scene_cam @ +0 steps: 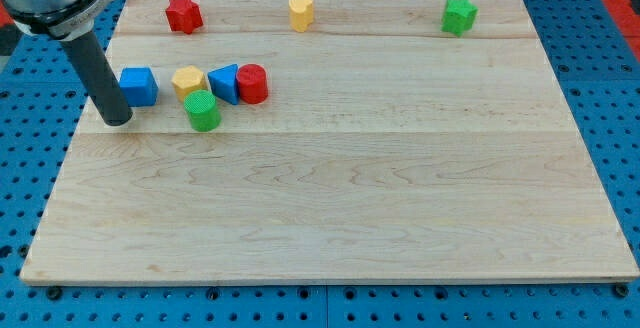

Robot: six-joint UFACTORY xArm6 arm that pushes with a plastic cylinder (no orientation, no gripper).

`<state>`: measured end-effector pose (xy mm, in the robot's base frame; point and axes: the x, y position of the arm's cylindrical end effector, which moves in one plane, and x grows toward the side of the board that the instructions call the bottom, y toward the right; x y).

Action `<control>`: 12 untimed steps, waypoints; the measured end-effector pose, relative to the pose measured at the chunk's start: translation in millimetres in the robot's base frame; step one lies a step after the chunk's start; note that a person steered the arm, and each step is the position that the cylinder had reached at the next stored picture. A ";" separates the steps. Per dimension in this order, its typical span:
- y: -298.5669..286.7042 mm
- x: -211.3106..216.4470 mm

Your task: Put the yellow hexagon vertically below the green star

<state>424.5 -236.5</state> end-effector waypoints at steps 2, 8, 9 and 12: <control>3.9 8.8; 73.7 -100.6; 134.1 -107.5; 263.3 -128.5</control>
<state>296.0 26.8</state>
